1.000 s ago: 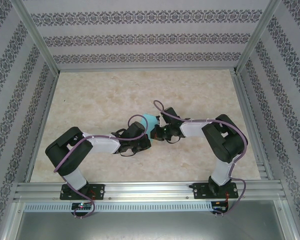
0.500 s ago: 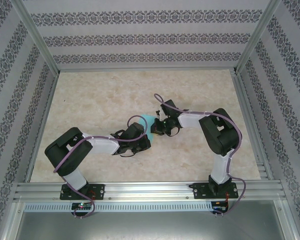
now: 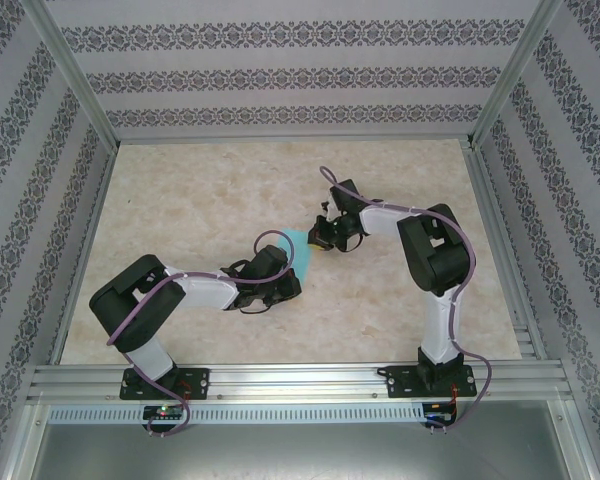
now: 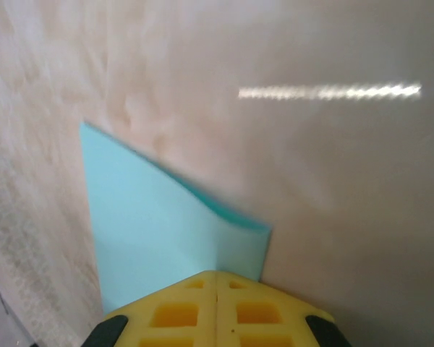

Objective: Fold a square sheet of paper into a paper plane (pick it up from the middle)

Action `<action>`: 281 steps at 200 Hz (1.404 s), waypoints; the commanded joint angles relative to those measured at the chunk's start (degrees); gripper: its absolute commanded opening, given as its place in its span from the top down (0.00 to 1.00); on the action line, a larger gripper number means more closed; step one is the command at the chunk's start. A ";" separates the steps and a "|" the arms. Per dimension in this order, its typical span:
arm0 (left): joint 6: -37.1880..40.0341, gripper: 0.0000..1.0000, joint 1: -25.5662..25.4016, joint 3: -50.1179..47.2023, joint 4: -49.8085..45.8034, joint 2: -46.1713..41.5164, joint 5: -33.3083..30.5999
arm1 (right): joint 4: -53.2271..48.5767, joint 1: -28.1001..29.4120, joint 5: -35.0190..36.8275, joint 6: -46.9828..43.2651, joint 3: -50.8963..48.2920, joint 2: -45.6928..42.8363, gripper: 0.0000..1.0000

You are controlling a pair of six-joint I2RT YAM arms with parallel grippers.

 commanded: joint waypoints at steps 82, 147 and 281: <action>2.43 1.00 -0.90 -1.08 -15.83 1.69 0.33 | 6.57 -0.65 8.18 -1.47 -4.48 -10.94 1.00; 3.04 1.00 -0.90 -0.48 -15.42 1.38 -0.62 | 9.63 6.54 4.14 0.36 -10.33 -9.57 1.00; 12.45 0.84 2.88 3.00 -0.19 -3.75 5.93 | 7.35 6.59 5.09 -2.48 -9.68 -1.56 1.00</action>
